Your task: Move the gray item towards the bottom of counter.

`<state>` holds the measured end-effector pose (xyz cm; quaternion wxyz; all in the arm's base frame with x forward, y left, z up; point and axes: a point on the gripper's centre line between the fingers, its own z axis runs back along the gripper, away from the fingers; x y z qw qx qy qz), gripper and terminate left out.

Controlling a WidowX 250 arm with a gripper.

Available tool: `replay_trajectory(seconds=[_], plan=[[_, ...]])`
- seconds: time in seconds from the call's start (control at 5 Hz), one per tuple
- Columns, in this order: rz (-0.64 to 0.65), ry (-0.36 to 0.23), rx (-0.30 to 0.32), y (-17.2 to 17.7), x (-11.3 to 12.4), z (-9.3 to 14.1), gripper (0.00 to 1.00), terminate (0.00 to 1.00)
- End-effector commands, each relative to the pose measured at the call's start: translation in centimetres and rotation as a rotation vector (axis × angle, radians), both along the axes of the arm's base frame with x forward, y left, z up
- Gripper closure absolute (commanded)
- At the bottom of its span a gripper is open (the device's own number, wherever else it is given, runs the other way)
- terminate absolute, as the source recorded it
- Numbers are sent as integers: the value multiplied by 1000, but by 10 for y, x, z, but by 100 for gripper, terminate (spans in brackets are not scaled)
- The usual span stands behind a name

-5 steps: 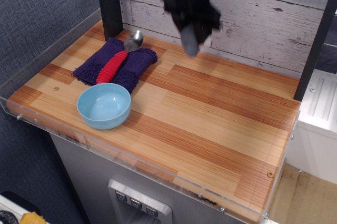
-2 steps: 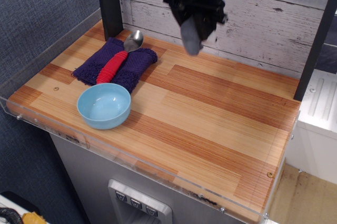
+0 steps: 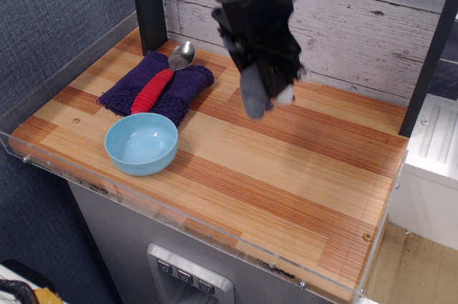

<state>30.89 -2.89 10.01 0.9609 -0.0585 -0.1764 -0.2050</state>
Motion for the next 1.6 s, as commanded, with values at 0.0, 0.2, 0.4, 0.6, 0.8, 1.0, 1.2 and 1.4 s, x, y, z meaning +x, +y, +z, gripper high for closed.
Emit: replay_trajectory(seconds=[0.0,0.2,0.4,0.6,0.8,1.0,1.2,1.4], plan=[[-129,25,16,-23,-39,-10,100,0],[-184,60,38,-29,-50,-26,100,0],[-185,57,58,-29,-47,-36,100,0],[-213,116,89,-26,-43,-57,100,0],[-220,159,118,-21,-43,-65,0,0],[-210,160,131,-22,-42,-61,0,0],[-197,156,142,-21,-40,-57,0,0],[-187,156,142,-19,-39,-56,0,0]])
